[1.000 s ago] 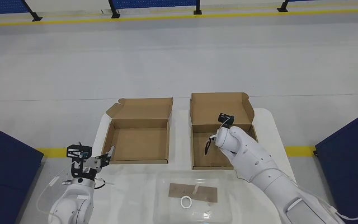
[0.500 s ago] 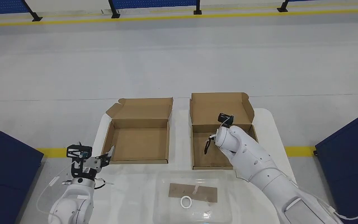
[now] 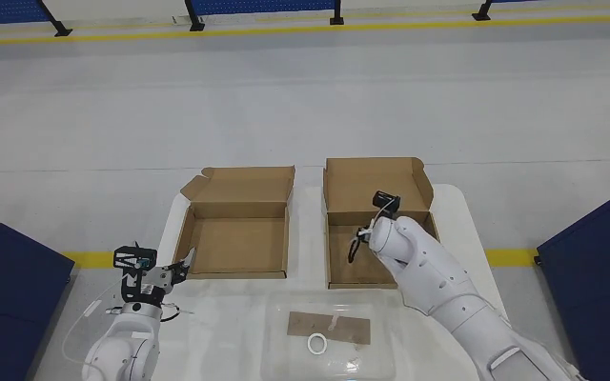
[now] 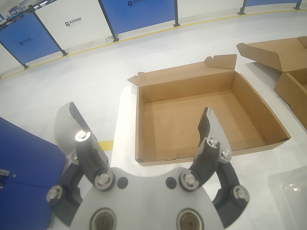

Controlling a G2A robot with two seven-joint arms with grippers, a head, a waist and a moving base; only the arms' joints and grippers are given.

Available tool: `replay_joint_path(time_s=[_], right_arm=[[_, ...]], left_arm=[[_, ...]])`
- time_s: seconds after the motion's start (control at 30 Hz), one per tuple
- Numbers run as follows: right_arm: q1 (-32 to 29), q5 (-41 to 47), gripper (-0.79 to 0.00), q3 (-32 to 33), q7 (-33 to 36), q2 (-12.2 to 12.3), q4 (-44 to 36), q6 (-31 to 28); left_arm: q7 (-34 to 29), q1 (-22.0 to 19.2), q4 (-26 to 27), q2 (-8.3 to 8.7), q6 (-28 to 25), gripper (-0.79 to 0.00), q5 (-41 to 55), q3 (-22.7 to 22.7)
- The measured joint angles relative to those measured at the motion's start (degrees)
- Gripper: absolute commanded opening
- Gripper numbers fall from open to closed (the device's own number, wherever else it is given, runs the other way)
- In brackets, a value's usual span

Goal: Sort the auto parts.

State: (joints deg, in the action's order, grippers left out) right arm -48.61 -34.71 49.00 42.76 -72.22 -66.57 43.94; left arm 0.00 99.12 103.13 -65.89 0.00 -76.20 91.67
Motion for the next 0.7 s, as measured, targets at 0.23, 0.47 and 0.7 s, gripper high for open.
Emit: replay_joint_path(time_s=[0.23,0.47,0.7], right_arm=[[-7.1,-1.5,0.000,6.9,3.5,2.9,-12.5,-3.1],[-17.1,-0.1,0.000,17.5,9.6,6.2,-25.8,-11.8],[-21.1,4.3,0.000,22.9,13.2,7.2,-29.3,-16.4]], left_arm=[[0.0,0.0,0.0,0.00,0.0,0.000,0.0,0.0],[0.0,0.0,0.0,0.00,0.0,0.000,0.0,0.0],[0.0,0.0,0.0,0.00,0.0,0.000,0.0,0.0]])
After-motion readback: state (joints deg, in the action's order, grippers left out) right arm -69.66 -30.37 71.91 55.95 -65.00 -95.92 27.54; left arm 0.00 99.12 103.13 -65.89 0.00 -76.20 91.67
